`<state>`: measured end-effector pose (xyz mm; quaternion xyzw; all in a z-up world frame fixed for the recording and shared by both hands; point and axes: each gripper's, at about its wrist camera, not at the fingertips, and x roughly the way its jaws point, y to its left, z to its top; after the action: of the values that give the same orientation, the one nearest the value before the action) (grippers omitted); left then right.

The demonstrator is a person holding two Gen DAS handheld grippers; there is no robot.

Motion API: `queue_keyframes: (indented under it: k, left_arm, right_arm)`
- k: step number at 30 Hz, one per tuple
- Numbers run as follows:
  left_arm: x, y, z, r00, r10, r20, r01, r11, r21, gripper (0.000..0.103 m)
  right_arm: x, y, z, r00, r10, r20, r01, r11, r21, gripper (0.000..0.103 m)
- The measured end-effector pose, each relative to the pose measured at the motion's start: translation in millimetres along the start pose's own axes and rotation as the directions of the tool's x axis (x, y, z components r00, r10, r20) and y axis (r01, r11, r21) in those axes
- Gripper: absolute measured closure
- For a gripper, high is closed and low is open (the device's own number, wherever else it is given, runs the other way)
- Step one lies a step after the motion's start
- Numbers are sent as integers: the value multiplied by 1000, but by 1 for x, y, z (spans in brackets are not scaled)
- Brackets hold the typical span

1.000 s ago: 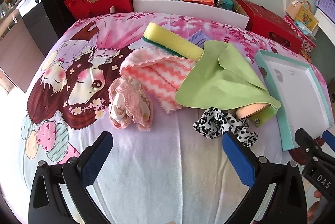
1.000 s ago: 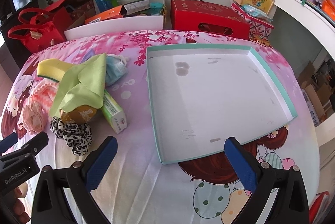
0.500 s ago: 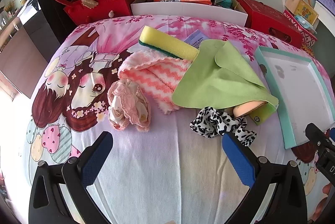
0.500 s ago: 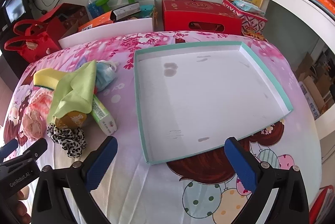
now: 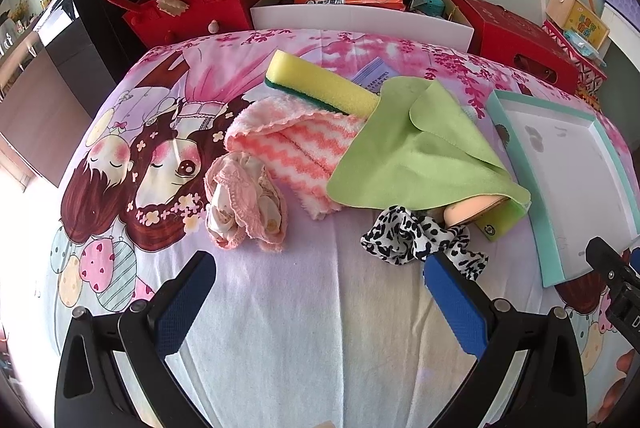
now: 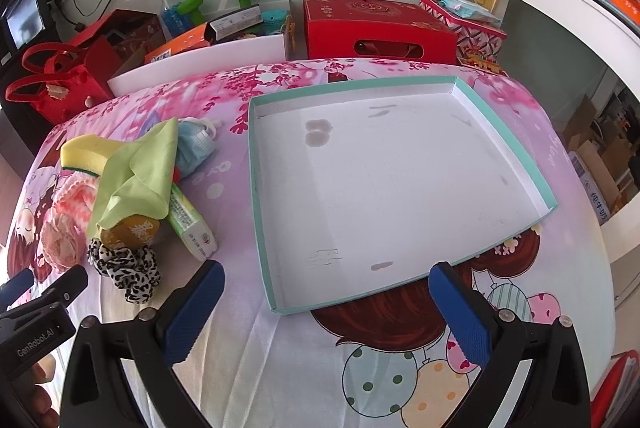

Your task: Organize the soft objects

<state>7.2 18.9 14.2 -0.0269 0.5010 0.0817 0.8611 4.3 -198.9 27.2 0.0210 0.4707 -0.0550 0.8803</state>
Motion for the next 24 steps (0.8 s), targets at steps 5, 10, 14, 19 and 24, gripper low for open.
queue_keyframes:
  k: [5,10,14,19,24]
  left_arm:
    - [0,0,0,1000,-1,0,1,1000,0,0]
    - [0,2,0,1000,-4,0,4,1000,-4,0]
    - [0,4,0,1000,-7,0,7,1000,-5,0]
    - [0,6,0,1000,-6,0,6,1000,-15,0]
    - [1,9,1,1000,-8,3,9,1000,-22,0]
  right_arm:
    - [0,0,0,1000,0,-1,0,1000,-1,0]
    - [0,3,-1,1000,-4,-2,4,1000,-9,0]
    - [2,6,-1,1000,-1,-9,1,1000,-19,0]
    - [3,8,-2,1000,2,-9,-2,1000,-26,0]
    - [4,12,-1,1000,6,-9,-6,999,-32,0]
